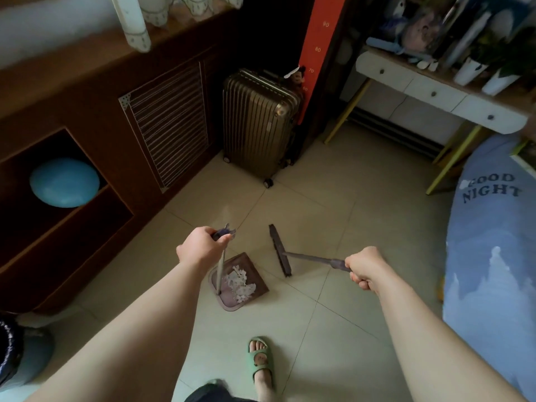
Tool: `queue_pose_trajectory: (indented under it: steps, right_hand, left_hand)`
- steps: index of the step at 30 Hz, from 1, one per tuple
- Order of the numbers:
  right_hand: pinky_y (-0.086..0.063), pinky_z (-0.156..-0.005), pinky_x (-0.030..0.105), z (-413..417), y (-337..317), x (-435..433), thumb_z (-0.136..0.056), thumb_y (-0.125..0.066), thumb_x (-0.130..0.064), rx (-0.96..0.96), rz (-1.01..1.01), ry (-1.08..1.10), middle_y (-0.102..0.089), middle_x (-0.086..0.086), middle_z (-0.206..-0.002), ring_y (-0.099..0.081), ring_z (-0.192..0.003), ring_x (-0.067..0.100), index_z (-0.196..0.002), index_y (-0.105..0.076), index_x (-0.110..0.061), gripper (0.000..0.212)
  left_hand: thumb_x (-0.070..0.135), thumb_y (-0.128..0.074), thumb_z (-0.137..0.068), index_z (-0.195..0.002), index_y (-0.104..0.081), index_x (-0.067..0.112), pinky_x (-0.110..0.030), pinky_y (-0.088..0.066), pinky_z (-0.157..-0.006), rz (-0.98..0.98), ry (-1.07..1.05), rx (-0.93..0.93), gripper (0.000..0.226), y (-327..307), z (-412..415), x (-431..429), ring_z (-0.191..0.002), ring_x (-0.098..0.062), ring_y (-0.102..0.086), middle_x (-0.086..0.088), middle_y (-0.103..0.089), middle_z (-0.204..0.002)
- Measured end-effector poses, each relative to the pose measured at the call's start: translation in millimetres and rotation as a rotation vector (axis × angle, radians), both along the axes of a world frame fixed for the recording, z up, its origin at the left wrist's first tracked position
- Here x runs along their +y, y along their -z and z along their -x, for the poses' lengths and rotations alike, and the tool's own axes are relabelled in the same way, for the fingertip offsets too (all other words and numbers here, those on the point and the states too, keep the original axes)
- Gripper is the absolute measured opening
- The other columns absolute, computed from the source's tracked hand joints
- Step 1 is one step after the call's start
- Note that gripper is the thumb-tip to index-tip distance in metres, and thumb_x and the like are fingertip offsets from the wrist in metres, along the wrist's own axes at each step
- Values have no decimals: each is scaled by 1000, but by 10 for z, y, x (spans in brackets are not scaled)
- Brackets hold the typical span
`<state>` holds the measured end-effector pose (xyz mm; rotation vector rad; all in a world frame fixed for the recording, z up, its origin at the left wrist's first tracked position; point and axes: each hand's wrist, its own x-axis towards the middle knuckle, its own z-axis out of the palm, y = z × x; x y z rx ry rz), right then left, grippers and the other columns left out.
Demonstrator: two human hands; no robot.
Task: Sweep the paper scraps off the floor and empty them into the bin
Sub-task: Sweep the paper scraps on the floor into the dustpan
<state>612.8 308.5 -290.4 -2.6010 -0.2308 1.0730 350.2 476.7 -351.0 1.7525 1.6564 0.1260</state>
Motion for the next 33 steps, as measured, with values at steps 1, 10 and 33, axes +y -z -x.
queue_pose_trajectory:
  steps: [1,10,33]
  right_hand:
    - [-23,-39,17,40,-12,-98,-84,-55,-2,-2,-15,33,-45,9,-52,-31,-42,16,-70,-54,-5,14]
    - [-19,-32,12,118,105,-958,-85,-58,2,-16,-121,337,-43,10,-50,-29,-35,13,-60,-51,-3,26]
    - [-28,-35,12,-1607,715,-2335,-84,-55,-1,-60,53,423,-49,13,-52,-38,-36,17,-65,-48,-5,20]
  left_hand:
    - [56,-59,-89,-86,-68,26,-42,-50,-87,-9,23,1,32,-18,1,-2,-81,-22,-63,5,-66,-75]
    - [51,-61,-87,-83,-70,20,-28,-41,-62,-36,197,-12,32,-214,-265,-176,-77,-25,-67,1,-67,-72]
    - [48,-61,-87,-87,-73,30,-37,-52,-84,-34,288,4,22,52,-2053,-1274,-78,-22,-64,8,-67,-73]
